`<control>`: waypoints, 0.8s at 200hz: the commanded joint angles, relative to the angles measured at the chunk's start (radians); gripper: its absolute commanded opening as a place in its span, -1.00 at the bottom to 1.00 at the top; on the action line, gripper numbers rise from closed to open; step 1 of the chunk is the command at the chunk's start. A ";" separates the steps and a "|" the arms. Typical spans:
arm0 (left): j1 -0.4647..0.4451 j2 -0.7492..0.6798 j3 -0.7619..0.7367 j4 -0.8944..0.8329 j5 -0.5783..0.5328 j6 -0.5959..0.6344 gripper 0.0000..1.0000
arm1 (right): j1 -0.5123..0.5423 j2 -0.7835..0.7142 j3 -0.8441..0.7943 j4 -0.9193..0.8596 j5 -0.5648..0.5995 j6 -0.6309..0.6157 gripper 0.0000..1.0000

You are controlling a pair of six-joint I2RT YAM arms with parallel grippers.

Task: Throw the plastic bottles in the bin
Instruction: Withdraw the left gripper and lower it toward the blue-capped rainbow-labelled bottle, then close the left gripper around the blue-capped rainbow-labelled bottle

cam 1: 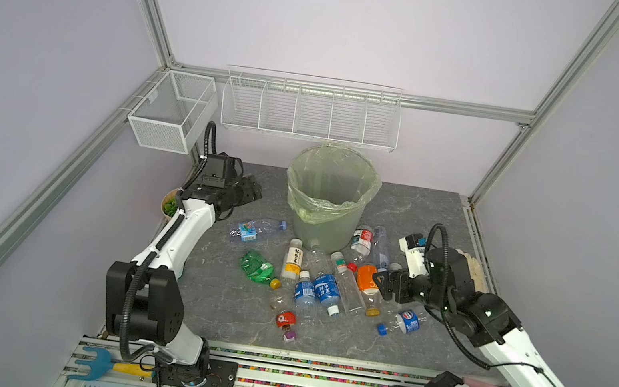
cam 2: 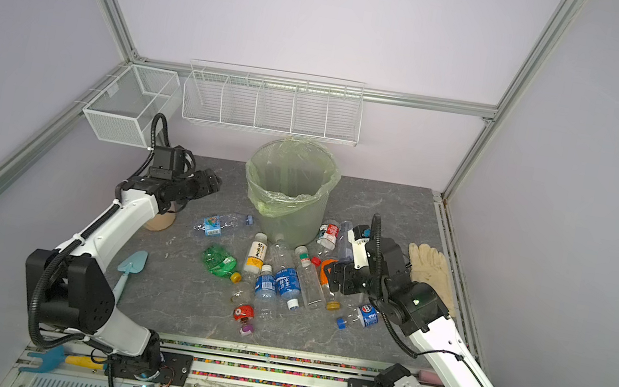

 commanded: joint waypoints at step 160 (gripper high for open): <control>-0.123 0.337 0.308 -0.432 -0.143 0.685 0.70 | 0.001 -0.120 -0.107 0.084 -0.048 -0.044 0.77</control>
